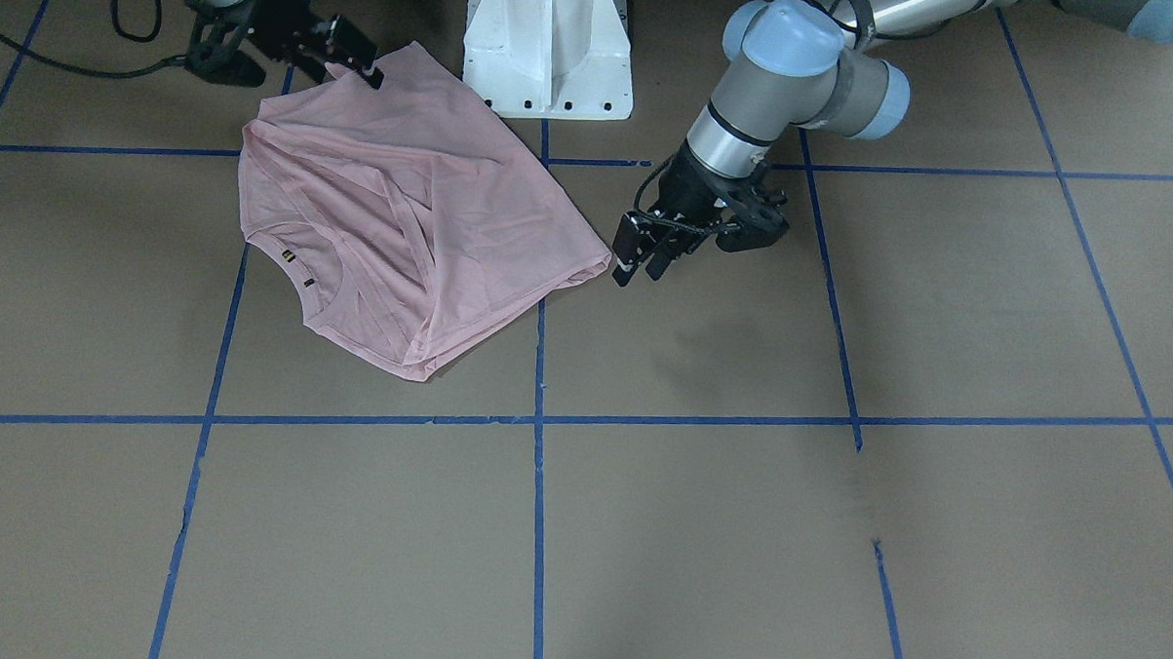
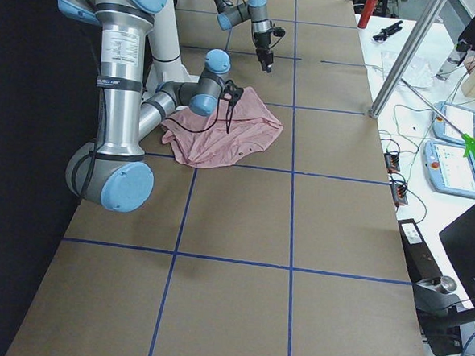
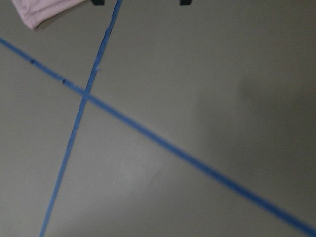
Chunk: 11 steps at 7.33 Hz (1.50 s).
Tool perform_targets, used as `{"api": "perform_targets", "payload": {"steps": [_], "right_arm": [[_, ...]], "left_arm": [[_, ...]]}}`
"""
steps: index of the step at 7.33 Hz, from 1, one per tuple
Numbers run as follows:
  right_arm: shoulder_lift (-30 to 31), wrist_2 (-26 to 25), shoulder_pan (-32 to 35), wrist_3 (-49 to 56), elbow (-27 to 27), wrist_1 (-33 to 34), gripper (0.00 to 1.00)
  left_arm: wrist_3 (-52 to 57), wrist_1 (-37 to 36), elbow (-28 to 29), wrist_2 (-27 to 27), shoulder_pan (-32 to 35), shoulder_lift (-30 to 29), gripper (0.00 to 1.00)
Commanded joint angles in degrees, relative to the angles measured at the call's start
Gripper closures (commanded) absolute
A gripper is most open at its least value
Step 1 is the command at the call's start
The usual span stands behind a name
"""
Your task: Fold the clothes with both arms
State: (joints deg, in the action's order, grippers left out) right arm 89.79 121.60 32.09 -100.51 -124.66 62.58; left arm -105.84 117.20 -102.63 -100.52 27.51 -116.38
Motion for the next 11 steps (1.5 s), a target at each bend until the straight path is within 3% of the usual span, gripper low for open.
{"api": "perform_targets", "payload": {"steps": [1,3,6,7,9,11], "right_arm": [[-8.89,-1.10,8.94,2.14,11.75,-0.09,0.00],[-11.04,-3.73,9.22,3.30,16.11,-0.26,0.00],[-11.66,-3.65,9.13,3.30,16.21,-0.27,0.00],[-11.66,-3.65,9.13,3.30,16.29,-0.27,0.00],[-11.66,-3.74,9.13,3.30,16.56,-0.18,0.00],[-13.05,-3.56,8.96,3.30,16.56,-0.18,0.00]], "left_arm": [[-3.05,-5.92,0.22,4.80,-8.50,-0.68,0.38],[-2.97,-7.42,2.25,5.07,-8.61,-2.17,0.41],[-2.09,-7.51,5.60,7.88,-8.52,-4.64,0.48],[-2.17,-7.60,5.78,7.88,-8.52,-4.73,0.57],[-2.09,-10.04,5.52,8.06,-8.43,-4.20,1.00],[1.22,-10.59,5.17,8.68,-6.86,-4.38,1.00]]}}
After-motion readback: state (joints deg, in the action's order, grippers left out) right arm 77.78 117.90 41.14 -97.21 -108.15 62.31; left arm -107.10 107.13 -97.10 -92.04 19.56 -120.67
